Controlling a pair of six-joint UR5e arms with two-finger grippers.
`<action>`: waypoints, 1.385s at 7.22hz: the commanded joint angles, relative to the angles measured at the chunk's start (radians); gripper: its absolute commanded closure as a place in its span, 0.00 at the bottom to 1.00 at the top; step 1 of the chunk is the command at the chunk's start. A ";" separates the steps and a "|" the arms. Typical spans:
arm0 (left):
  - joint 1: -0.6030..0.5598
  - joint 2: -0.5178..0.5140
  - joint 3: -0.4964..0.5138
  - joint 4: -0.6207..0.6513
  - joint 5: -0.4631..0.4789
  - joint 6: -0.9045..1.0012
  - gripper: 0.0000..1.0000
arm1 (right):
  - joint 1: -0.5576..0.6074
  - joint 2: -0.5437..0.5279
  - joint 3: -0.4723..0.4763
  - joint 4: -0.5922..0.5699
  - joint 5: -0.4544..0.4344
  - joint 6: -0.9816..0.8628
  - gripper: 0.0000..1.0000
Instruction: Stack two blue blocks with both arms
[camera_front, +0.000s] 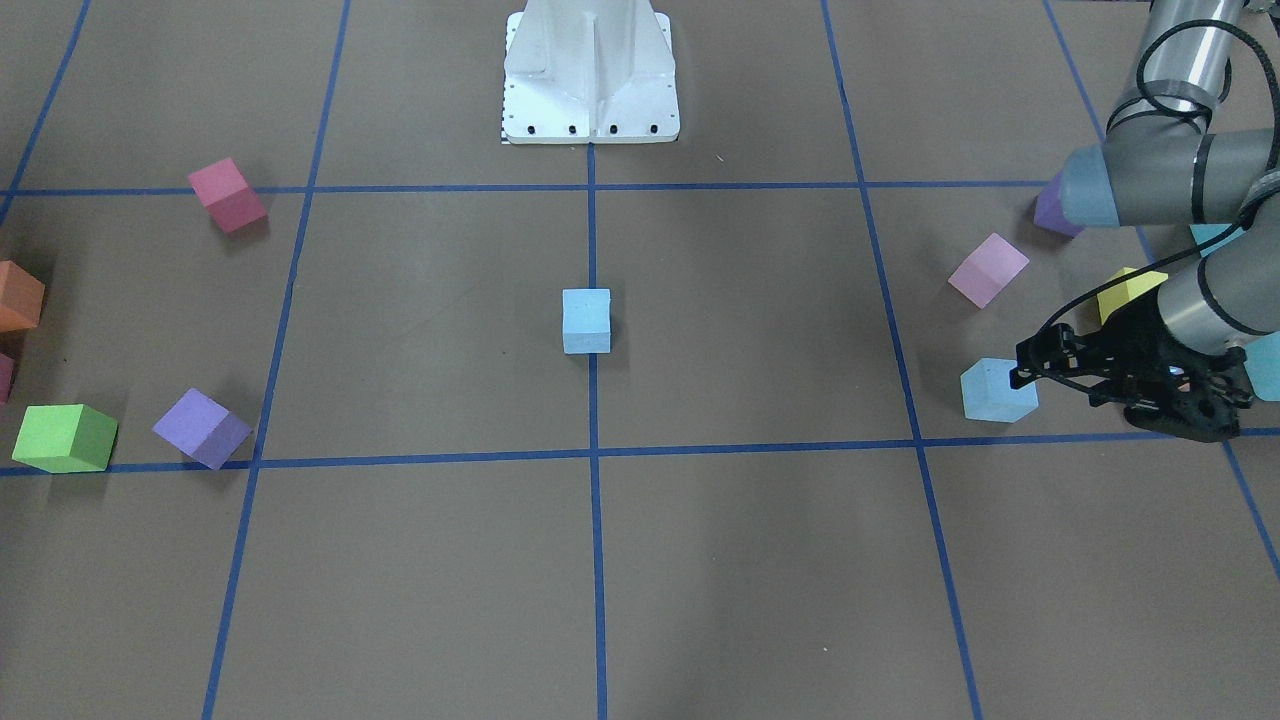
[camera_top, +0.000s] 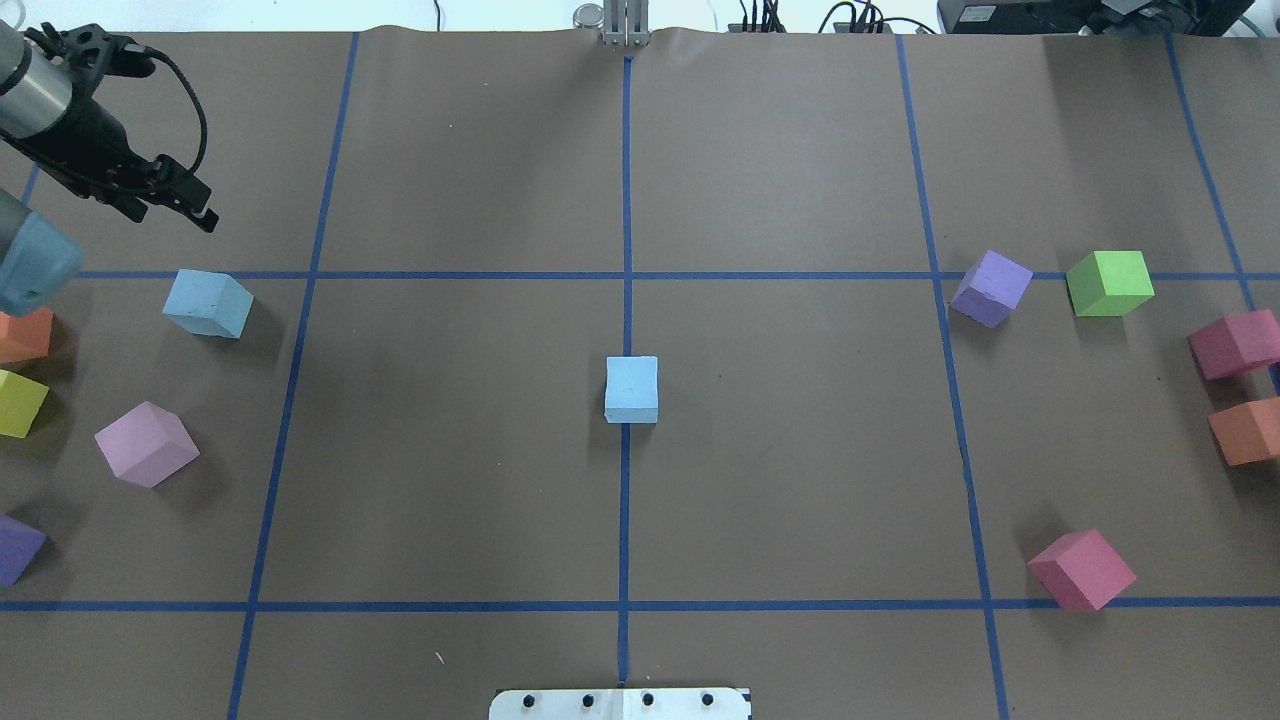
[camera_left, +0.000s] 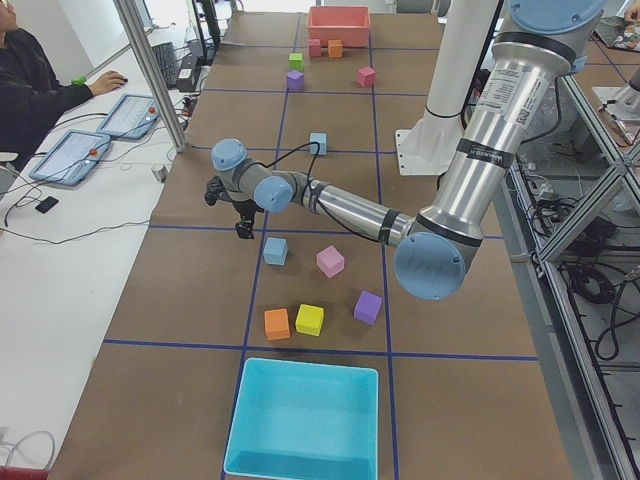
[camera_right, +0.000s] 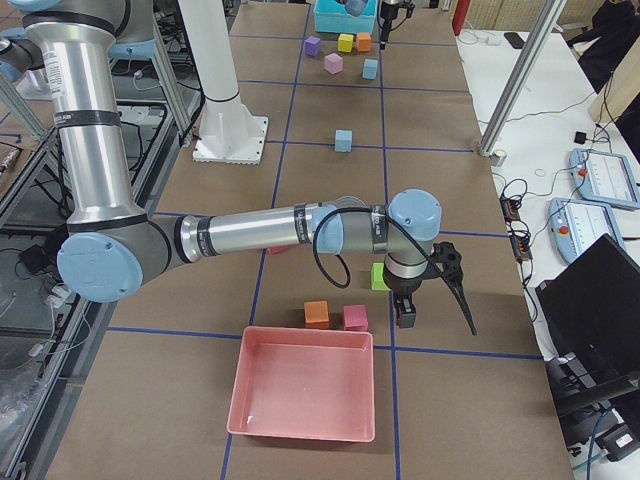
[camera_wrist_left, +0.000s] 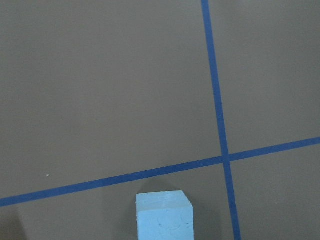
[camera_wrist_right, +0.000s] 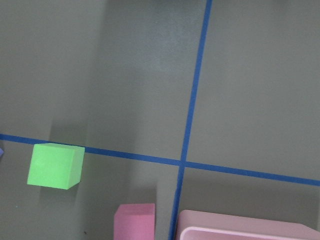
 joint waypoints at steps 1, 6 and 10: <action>0.025 0.011 0.073 -0.094 0.023 0.005 0.02 | 0.026 -0.023 -0.018 0.005 0.001 -0.011 0.00; 0.028 0.071 0.063 -0.100 0.044 -0.042 0.02 | 0.040 -0.049 -0.016 0.007 -0.011 -0.011 0.00; 0.042 0.069 0.043 -0.099 0.043 -0.099 0.02 | 0.060 -0.063 -0.019 0.005 -0.014 -0.063 0.00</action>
